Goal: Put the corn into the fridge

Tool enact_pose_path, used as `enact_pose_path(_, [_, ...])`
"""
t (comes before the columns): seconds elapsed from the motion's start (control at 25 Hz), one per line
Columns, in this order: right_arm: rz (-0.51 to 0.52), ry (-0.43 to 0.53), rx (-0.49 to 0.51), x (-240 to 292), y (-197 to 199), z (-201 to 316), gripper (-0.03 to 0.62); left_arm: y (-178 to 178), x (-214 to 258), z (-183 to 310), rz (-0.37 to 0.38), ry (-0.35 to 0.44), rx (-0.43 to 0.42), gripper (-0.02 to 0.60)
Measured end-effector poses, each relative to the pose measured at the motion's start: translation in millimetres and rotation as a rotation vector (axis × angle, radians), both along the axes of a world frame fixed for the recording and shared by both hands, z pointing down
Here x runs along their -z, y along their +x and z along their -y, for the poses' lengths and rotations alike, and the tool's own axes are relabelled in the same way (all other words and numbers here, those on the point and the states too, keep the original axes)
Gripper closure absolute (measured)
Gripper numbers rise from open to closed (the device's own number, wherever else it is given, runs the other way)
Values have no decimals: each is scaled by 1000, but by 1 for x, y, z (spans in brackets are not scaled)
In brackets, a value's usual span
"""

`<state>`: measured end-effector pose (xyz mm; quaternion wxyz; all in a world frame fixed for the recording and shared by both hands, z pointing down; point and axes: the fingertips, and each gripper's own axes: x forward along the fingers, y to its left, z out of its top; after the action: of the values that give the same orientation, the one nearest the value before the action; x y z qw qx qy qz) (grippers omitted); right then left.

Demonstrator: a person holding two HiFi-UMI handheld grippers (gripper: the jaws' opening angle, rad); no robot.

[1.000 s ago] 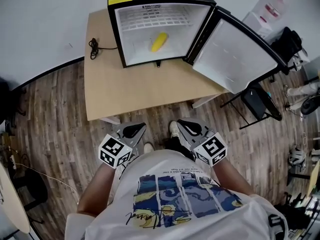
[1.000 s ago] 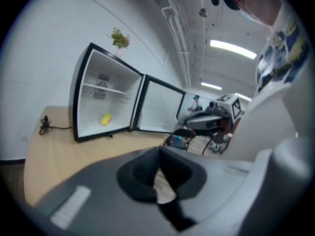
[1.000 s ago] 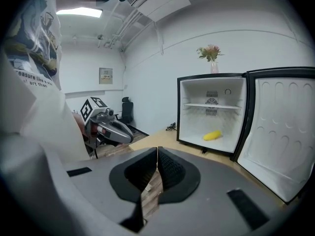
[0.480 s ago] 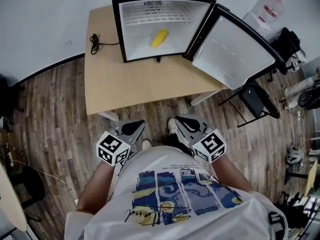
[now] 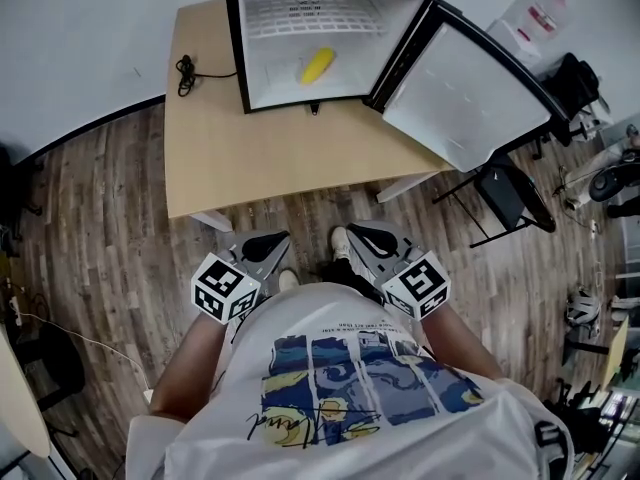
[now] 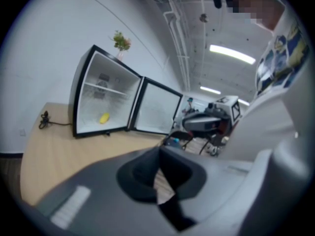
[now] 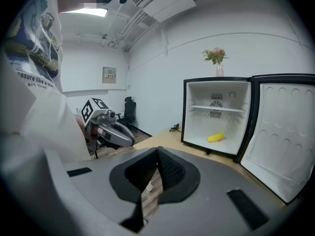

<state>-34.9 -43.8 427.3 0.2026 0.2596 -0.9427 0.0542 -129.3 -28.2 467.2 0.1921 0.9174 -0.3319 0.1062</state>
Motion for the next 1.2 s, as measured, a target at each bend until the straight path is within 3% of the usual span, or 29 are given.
enact_pose_path(0.56, [-14,-11,47,-4,-17,6,582,-14,-3,3,-15,-18,39,572])
enact_pose_path(1.2, [-40,-43,166,-19,-65,48,582,-60,-17,23,-36,-75,168,572])
